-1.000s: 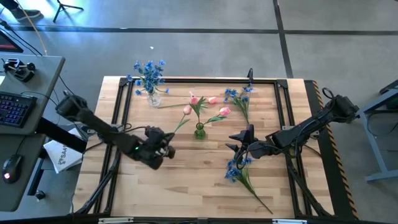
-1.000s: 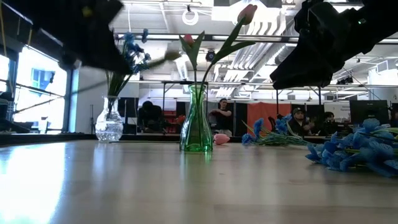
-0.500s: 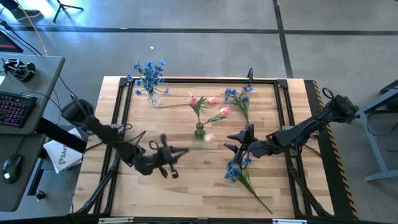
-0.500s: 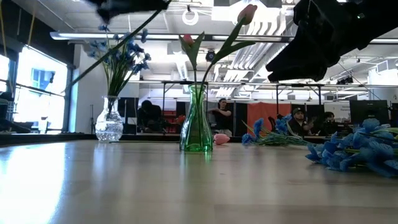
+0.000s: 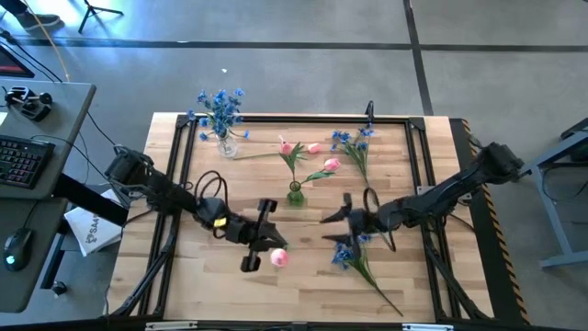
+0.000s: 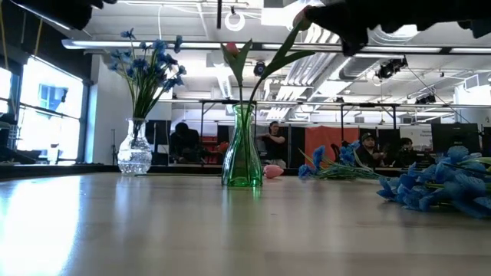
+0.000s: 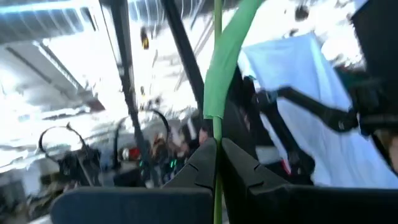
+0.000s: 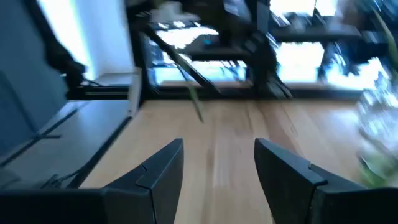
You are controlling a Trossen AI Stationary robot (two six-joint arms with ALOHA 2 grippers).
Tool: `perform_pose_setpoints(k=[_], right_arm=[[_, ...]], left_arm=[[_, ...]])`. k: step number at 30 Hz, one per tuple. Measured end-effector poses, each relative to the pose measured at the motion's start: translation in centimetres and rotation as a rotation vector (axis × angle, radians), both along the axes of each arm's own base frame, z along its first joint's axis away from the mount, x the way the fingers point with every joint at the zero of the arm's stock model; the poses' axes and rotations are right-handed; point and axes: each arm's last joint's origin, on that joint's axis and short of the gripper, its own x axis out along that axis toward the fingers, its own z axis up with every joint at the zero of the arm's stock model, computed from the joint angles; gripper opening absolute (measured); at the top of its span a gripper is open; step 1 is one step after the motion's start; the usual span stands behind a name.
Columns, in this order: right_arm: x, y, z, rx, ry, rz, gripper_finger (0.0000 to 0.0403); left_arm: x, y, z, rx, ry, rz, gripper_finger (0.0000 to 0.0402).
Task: Sort flowers into vase by color
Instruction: Put the pink tulip into the green vase
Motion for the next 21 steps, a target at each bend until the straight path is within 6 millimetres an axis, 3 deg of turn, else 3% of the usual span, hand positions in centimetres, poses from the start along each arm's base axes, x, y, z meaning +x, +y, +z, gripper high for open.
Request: perform_pose_setpoints(k=[5,11,15,21], right_arm=[[3.4,1.6,-0.1,-0.118,-0.047,0.023,0.0193],[7.4,2.9,0.6,-0.192,-0.043,-0.11,0.0193],[8.5,3.3,1.2,-0.23,0.018,-0.114,0.0175],[8.9,3.6,1.9,-0.213,0.027,-0.079,0.0102]], left_arm=[[0.4,0.6,-0.2,-0.008,-0.036,0.01,0.0],[0.9,0.4,-1.0,-0.018,-0.009,0.067,0.0],[0.8,0.0,-1.1,-0.003,-0.004,0.108,0.0],[0.6,-0.4,-1.2,0.032,-0.008,0.141,0.0]])
